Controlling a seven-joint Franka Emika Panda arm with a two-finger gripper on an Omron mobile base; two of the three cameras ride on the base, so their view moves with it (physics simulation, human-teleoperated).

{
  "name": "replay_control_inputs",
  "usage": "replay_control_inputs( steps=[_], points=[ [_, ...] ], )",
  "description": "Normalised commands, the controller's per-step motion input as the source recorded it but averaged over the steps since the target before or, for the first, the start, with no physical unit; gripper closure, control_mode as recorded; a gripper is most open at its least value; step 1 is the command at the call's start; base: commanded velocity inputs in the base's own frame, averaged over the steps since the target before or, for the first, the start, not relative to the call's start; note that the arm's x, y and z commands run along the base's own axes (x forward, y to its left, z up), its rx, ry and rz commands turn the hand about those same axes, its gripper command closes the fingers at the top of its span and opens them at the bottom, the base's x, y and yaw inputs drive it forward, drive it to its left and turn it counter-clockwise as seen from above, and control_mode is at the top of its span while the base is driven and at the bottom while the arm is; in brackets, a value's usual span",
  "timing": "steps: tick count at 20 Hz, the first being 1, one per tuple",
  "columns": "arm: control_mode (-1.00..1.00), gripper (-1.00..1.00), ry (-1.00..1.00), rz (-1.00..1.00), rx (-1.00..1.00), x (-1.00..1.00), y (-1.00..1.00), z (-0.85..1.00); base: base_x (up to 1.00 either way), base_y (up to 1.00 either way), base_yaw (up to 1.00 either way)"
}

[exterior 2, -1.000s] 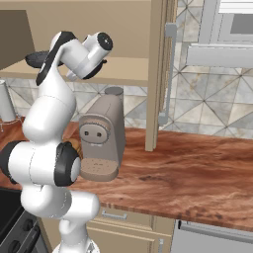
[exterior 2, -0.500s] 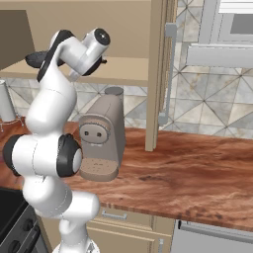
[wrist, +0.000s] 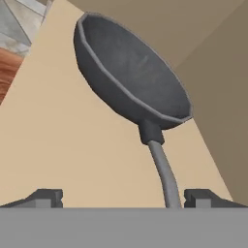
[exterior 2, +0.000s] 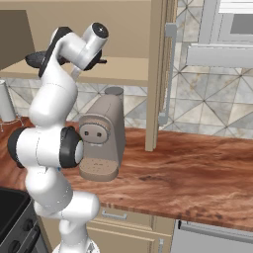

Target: Pick the pan from the cabinet and place it on the stove. Then turn on the stove burner for the pan.

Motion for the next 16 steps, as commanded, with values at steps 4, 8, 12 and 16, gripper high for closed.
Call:
replay_control_inputs(
  steps=[4,8,12,16],
  points=[
    [-1.0,-1.0,0.07,0.0,-0.06,0.33,0.0,-0.43,0.0,0.0,0.0],
    [-1.0,-1.0,0.04,0.0,-0.04,0.32,0.0,-0.41,0.0,0.0,0.0],
    [-1.0,-1.0,0.0,0.0,-0.01,0.28,0.0,-0.38,0.0,0.0,0.0],
    [-1.0,-1.0,0.0,0.0,0.0,0.29,0.0,-0.39,0.0,0.0,0.0]
  ],
)
